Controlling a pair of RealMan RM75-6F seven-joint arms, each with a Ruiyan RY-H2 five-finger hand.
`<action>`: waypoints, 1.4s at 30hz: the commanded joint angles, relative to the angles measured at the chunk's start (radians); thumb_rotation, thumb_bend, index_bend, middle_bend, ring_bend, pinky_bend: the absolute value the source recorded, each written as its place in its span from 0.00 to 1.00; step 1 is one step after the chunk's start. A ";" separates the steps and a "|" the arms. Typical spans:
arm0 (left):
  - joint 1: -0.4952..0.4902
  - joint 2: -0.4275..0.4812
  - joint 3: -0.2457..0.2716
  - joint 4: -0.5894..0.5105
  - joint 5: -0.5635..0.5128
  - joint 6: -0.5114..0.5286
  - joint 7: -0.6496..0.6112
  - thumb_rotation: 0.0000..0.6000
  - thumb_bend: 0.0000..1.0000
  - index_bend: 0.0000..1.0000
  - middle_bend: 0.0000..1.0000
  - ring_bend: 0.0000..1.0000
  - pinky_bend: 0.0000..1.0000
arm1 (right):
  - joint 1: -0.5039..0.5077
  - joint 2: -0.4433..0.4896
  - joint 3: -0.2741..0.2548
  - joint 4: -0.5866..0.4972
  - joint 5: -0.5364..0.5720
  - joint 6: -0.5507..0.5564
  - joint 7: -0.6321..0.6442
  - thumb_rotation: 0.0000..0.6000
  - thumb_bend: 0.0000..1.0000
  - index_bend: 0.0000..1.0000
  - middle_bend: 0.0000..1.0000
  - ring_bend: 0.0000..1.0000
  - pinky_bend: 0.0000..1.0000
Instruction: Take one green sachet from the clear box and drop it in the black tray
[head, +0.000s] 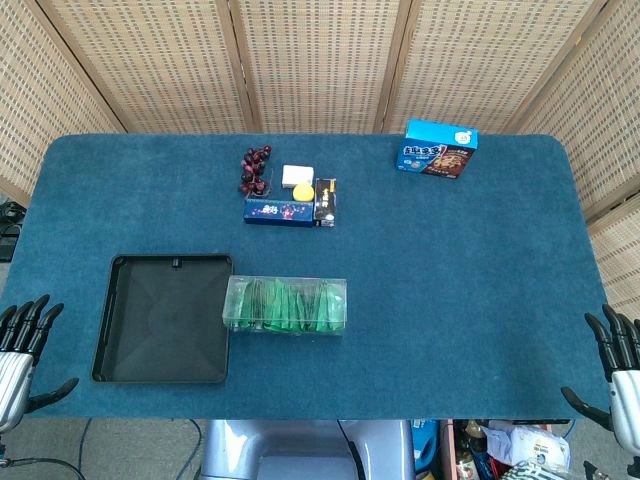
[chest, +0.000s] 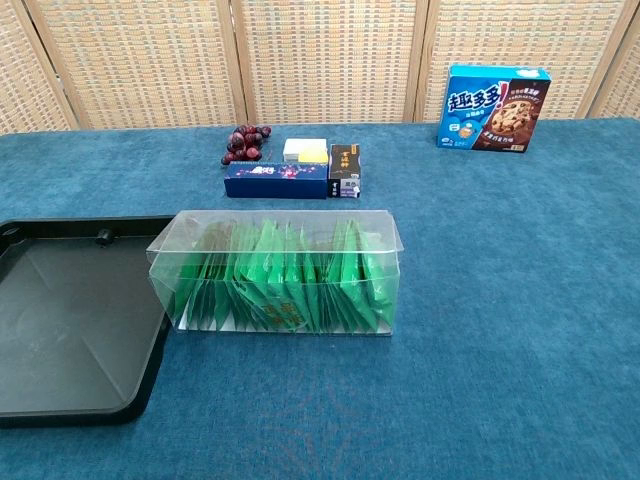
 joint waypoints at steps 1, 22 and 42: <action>-0.001 -0.001 0.000 0.001 0.000 -0.002 0.002 1.00 0.01 0.00 0.00 0.00 0.00 | 0.000 0.001 0.000 0.000 0.000 -0.001 0.001 1.00 0.00 0.00 0.00 0.00 0.00; -0.371 -0.121 -0.148 0.018 0.009 -0.423 -0.016 1.00 0.11 0.04 0.00 0.00 0.00 | 0.023 0.011 0.008 -0.010 0.059 -0.067 0.027 1.00 0.00 0.00 0.00 0.00 0.00; -0.631 -0.401 -0.276 0.057 -0.302 -0.688 0.269 1.00 0.16 0.18 0.00 0.00 0.00 | 0.043 0.027 0.017 0.014 0.098 -0.112 0.104 1.00 0.00 0.00 0.00 0.00 0.00</action>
